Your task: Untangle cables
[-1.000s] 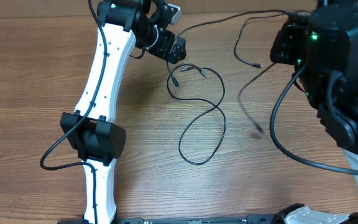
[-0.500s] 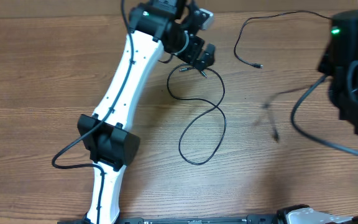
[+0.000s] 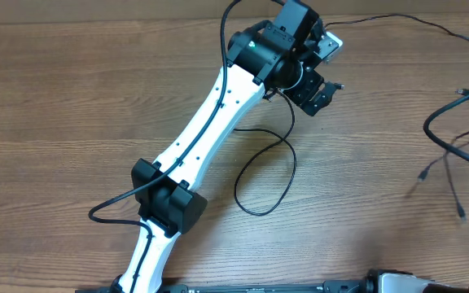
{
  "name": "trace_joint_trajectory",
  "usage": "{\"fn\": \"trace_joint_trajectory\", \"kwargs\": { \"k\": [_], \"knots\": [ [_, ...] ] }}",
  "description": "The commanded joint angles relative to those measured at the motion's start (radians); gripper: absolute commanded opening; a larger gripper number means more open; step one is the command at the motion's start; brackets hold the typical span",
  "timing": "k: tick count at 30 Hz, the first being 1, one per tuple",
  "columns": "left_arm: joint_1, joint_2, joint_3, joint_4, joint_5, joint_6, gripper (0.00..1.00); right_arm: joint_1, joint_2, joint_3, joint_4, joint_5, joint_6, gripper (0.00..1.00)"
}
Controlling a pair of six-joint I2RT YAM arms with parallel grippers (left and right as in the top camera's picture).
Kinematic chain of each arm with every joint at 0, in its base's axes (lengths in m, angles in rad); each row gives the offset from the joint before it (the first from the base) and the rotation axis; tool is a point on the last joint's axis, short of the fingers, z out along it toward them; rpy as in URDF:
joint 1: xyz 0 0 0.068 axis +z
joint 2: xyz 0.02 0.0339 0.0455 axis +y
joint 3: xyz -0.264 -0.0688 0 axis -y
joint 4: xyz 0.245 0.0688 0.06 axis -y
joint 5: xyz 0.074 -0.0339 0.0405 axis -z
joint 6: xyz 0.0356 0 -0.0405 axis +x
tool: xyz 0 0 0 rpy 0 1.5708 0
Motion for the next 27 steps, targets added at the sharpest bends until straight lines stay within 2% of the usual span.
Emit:
{"fn": "trace_joint_trajectory", "kwargs": {
  "k": [1,5,7,11,14,16,19,21,24,27],
  "knots": [
    [0.000,0.009,0.002,0.007,-0.026,-0.006,1.00,-0.004,0.021,0.019,0.030,-0.140,0.000,0.04],
    [0.003,0.009,0.002,0.008,-0.041,-0.006,0.99,-0.004,0.031,0.019,0.050,-0.222,0.059,0.04],
    [0.005,0.009,0.002,0.035,-0.011,-0.047,0.99,-0.004,0.038,0.019,0.064,-0.274,0.100,0.04],
    [0.004,0.009,0.002,0.134,0.098,-0.409,0.99,-0.004,0.053,0.019,0.103,-0.361,0.209,0.04],
    [-0.005,0.009,0.002,0.221,0.203,-0.533,0.99,-0.004,0.065,0.019,0.132,-0.433,0.272,0.04],
    [-0.019,0.010,0.002,0.262,0.230,-0.570,1.00,-0.004,0.072,0.019,0.148,-0.458,0.304,0.04],
    [-0.048,0.010,0.002,0.293,0.152,-0.583,1.00,-0.004,0.082,0.019,0.190,-0.463,0.375,0.04],
    [-0.051,0.010,0.002,0.293,0.157,-0.602,1.00,-0.004,0.082,0.019,0.217,-0.466,0.396,0.04],
    [-0.050,0.010,0.002,0.308,0.254,-0.647,0.99,-0.004,0.085,0.019,0.252,-0.466,0.423,0.04],
    [-0.050,0.010,0.002,0.356,0.395,-0.640,0.99,-0.004,0.095,0.019,0.282,-0.466,0.424,0.04]
  ]
}}
